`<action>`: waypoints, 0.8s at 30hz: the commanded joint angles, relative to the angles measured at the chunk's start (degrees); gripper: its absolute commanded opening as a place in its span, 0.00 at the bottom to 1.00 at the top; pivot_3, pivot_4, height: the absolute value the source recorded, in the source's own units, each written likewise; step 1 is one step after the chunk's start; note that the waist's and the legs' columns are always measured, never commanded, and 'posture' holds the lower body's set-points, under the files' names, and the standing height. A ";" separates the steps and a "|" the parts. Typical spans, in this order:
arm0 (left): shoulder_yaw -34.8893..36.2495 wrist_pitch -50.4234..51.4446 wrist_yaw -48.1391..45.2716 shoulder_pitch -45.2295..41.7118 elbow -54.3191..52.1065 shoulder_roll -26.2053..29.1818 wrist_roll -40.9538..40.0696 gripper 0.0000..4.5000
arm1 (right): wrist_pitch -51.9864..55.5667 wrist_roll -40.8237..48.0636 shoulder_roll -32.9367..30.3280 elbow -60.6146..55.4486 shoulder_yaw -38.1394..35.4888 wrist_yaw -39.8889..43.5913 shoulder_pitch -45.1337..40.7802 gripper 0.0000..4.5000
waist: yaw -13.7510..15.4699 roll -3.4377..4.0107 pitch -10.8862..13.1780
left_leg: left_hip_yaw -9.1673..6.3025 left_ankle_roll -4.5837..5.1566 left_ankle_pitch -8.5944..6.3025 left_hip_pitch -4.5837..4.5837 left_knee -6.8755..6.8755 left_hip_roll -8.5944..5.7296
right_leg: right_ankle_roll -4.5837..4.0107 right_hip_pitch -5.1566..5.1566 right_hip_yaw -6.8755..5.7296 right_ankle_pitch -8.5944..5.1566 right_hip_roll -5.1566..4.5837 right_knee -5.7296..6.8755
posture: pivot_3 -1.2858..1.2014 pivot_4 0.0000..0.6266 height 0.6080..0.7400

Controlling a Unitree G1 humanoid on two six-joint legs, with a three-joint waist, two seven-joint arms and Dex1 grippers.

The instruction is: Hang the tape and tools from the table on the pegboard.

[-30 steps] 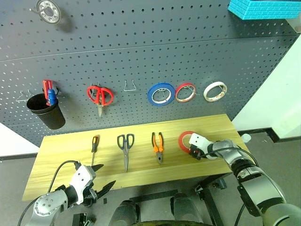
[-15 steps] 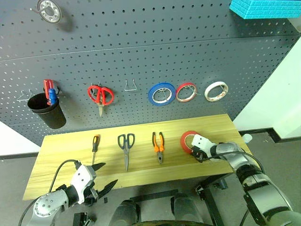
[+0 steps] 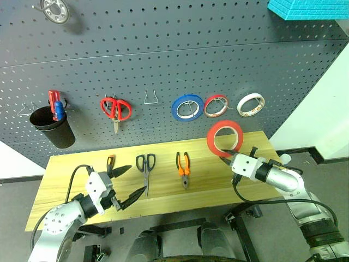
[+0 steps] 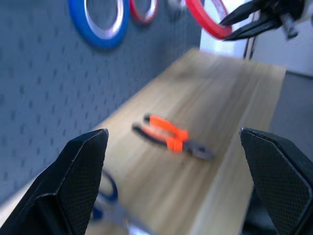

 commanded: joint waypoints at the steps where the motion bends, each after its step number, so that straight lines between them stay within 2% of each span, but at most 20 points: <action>1: 0.50 1.76 -0.40 -2.63 -3.43 0.39 -2.73 1.00 | -6.25 -5.17 -1.55 -0.36 -2.39 -7.79 -3.66 0.15 | -0.10 0.00 0.02 | 0.01 0.00 0.00 0.00 0.00 0.00 | 0.00 -0.01 0.00 0.00 0.00 0.00 | 0.48 0.13 0.98; 7: -0.44 3.71 -1.37 -4.73 -4.82 -0.09 -4.36 1.00 | -7.51 -6.35 -1.85 5.83 -1.78 -11.94 -9.54 0.15 | -0.14 -0.01 0.02 | 0.02 0.00 0.00 0.01 -0.02 0.00 | -0.04 0.00 0.01 0.02 0.00 -0.02 | 0.48 0.11 0.98; 14: -2.76 3.83 -1.09 -6.50 -4.26 -0.99 -2.60 1.00 | -10.66 -1.15 -0.22 19.71 0.61 -8.64 -17.30 0.15 | -0.19 -0.02 0.03 | 0.03 0.01 0.00 0.01 -0.02 0.00 | -0.07 0.02 0.02 0.03 0.00 -0.04 | 0.48 0.09 0.98; 18: -3.10 3.32 -0.98 -6.87 -3.93 -1.64 -2.13 1.00 | -15.20 -2.34 0.12 27.61 3.35 -7.91 -21.70 0.15 | -0.34 -0.02 0.02 | 0.05 0.01 0.01 0.04 -0.02 0.00 | -0.09 0.03 0.04 0.05 0.01 -0.04 | 0.48 0.08 0.98; 24: -3.05 2.47 -0.99 -6.67 -2.98 -2.26 -1.40 1.00 | -19.91 -4.28 0.84 33.55 6.82 -8.13 -24.82 0.15 | -0.27 -0.01 -0.01 | 0.05 0.01 0.01 0.03 -0.01 0.00 | -0.06 0.03 0.05 0.07 0.01 -0.04 | 0.49 0.07 0.98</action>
